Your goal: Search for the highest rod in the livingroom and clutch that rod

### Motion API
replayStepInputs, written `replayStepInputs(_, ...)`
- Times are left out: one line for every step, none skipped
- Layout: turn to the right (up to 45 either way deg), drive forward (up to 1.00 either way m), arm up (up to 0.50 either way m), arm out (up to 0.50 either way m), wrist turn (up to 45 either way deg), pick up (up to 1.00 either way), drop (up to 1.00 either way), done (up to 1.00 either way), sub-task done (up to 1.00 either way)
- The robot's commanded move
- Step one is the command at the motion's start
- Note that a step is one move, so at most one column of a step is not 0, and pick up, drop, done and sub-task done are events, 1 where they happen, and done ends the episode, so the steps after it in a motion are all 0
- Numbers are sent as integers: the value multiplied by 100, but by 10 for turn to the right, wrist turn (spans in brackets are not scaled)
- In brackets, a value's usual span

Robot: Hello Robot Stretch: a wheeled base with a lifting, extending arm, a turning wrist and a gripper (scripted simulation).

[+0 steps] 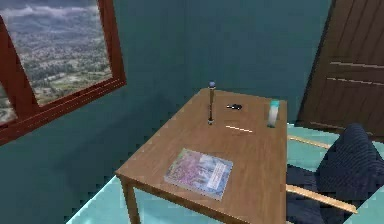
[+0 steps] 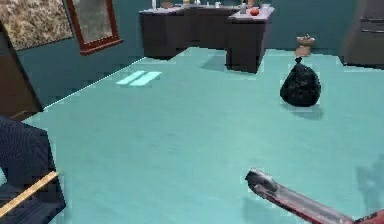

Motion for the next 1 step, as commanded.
replayStepInputs(60,0,0,0,0,0,0,0,0)
